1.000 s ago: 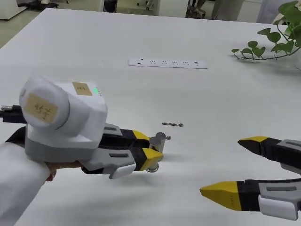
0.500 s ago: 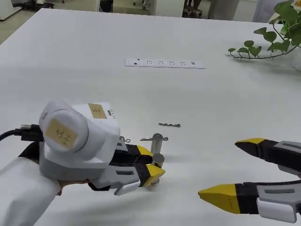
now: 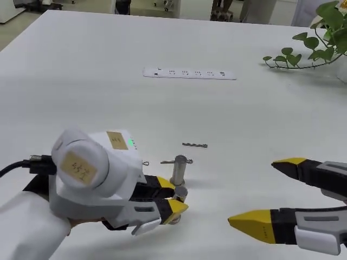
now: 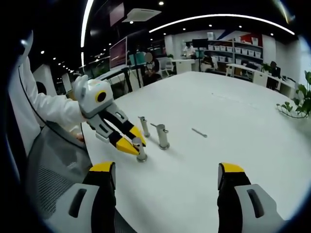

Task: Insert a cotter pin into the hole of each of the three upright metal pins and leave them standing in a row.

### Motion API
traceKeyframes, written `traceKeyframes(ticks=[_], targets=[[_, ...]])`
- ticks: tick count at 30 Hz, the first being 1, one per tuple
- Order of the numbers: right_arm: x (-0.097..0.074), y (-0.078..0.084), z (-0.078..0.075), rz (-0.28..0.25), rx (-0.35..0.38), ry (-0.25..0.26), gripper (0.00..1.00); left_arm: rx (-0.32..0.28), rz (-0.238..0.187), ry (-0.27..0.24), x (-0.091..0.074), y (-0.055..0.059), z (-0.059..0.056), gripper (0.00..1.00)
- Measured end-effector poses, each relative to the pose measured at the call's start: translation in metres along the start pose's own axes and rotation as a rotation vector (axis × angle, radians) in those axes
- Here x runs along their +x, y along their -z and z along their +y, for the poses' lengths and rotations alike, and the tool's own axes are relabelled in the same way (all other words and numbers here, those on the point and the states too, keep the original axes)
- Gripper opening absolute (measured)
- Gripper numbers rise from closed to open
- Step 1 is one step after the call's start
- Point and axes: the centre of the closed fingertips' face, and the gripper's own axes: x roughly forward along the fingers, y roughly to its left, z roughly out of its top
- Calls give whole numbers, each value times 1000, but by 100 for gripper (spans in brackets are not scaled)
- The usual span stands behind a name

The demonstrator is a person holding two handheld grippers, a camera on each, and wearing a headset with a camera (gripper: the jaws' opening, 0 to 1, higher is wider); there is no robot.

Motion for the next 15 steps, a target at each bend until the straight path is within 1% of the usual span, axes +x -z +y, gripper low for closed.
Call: traceKeyframes(ticks=[1,3,7,10,13,15], targets=[[0,-1,1,-6,-2,0,85,-8,0,2,0,0,-1,9],[0,-3,1,-16,-11,1,85,-1,0,5,0,0,-3,9],[-1,-4,2,-17,-15,3,85,4,6,3,-1,1,-5,9],[-1,-4,2,-17,-16,5,85,-9,12,7,-2,2,-7,9],[-2,-2,1,-11,-16,9,85,9,17,7,-4,4,-8,10],[-3,-1,2,-11,-15,10,85,-4,15,3,-4,4,-8,10]])
